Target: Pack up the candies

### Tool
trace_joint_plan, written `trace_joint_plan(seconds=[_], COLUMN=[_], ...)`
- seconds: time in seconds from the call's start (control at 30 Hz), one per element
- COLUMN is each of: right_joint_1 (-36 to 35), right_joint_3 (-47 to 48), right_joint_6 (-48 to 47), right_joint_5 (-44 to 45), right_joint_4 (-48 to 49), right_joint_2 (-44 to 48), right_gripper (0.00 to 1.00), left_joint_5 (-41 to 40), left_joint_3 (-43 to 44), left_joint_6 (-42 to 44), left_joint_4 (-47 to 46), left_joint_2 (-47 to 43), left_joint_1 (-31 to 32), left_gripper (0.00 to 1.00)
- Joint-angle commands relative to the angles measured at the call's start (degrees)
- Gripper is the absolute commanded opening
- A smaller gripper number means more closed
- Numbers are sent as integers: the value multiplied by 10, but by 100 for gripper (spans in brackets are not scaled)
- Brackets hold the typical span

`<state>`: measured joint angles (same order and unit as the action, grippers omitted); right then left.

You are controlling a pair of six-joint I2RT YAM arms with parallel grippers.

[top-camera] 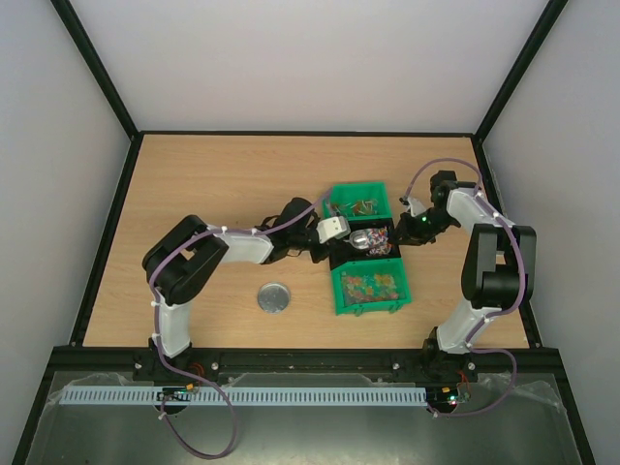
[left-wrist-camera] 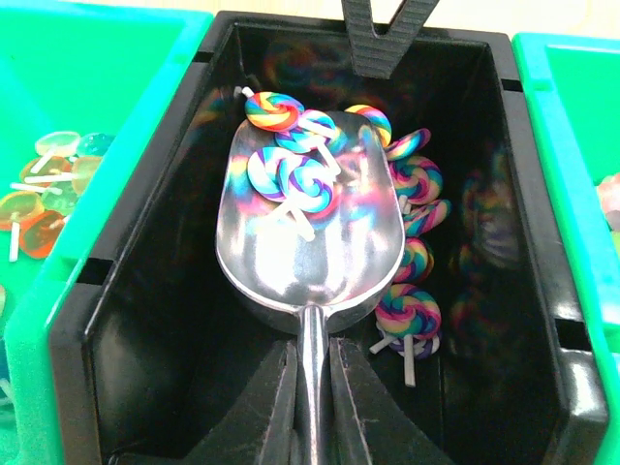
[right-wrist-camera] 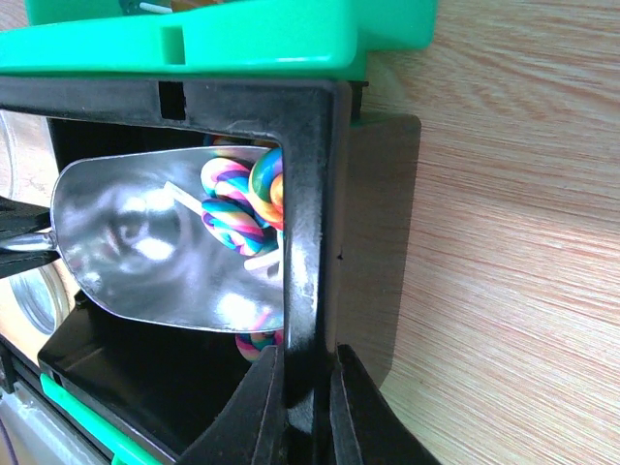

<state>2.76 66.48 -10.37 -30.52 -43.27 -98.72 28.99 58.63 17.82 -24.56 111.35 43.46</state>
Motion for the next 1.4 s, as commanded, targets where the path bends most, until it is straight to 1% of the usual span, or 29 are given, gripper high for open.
trace_joint_plan(seconds=[0.0,0.43,0.63,0.8,0.93,1.1,1.37], right_joint_1=[-7,22,26,28,29,29,28], right_joint_3=[8,31,45,54,56,57,59], right_joint_6=[-20,-19,-34,-40,-42,-41,-43], right_joint_5=[-26,-22,-16,-14,-9,-8,-6], right_joint_4=[-28,-29,-43,-50,-52,-48,-47], right_joint_2=[-8,-24,-31,-35,-38,-39,-45], right_gripper=[1,1,1,1,1,1,2], left_joint_5=[6,16,18,26,33,45,55], left_joint_3=[20,-38,-63,-88,-103,-125,-152], left_joint_6=[5,-21,-10,-15,-19,-20,14], left_joint_4=[-51,-81,-87,-83,-63,-16,73], left_joint_2=[2,-69,-94,-131,-174,-237,-326], left_joint_1=[13,-8,-11,-29,-49,-81,-139], left_gripper=[2,2,2,2,2,2,2])
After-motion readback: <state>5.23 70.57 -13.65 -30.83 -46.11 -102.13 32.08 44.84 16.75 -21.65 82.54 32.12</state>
